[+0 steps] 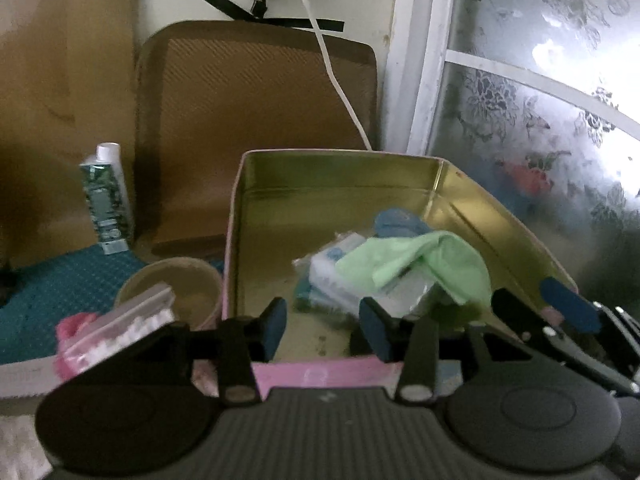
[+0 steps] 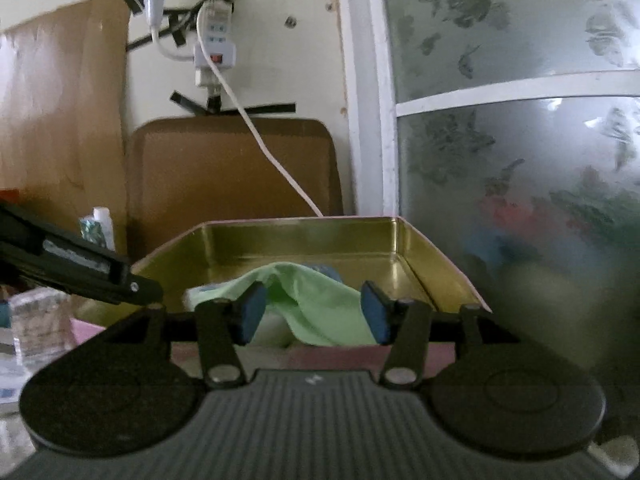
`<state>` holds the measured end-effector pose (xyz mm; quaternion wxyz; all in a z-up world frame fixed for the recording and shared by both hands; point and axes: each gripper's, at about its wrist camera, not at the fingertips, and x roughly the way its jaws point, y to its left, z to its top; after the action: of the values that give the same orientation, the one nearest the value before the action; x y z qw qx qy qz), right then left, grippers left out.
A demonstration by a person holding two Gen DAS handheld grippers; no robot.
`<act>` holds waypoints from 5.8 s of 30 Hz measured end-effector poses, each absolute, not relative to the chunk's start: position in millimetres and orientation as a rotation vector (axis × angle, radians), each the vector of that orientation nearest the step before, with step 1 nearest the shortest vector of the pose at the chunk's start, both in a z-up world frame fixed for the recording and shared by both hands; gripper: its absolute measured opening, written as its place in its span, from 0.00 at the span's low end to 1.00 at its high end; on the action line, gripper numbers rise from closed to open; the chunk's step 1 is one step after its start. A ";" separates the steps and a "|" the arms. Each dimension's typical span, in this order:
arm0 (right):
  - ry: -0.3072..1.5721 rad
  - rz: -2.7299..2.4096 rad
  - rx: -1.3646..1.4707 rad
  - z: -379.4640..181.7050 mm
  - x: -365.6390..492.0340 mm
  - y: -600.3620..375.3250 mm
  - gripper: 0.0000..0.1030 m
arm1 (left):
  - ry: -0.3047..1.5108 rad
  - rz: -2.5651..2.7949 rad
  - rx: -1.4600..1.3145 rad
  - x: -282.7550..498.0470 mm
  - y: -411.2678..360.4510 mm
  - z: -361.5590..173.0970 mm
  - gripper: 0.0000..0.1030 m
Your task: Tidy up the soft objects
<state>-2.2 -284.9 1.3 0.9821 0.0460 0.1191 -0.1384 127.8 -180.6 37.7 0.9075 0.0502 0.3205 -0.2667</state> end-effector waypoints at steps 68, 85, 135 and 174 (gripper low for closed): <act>0.504 0.234 0.029 -3.8 22.7 -70.7 0.59 | 0.547 -0.107 0.021 31.2 112.5 -21.6 0.75; 0.830 0.513 0.072 -38.3 219.8 38.8 0.59 | 0.461 -0.179 -0.064 21.4 124.4 -19.7 0.76; 0.628 0.536 -0.083 -38.3 44.9 -45.9 0.34 | 0.696 -0.006 0.046 58.0 102.9 -35.0 0.97; 0.610 0.585 -0.107 -42.3 3.1 -51.0 0.69 | 0.784 -0.326 -0.054 56.0 83.9 -3.7 0.69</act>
<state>3.1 -51.0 -42.3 0.9108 -0.0518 0.2957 0.2835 56.0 83.9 -3.7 0.9109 -0.0264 0.3802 -0.1583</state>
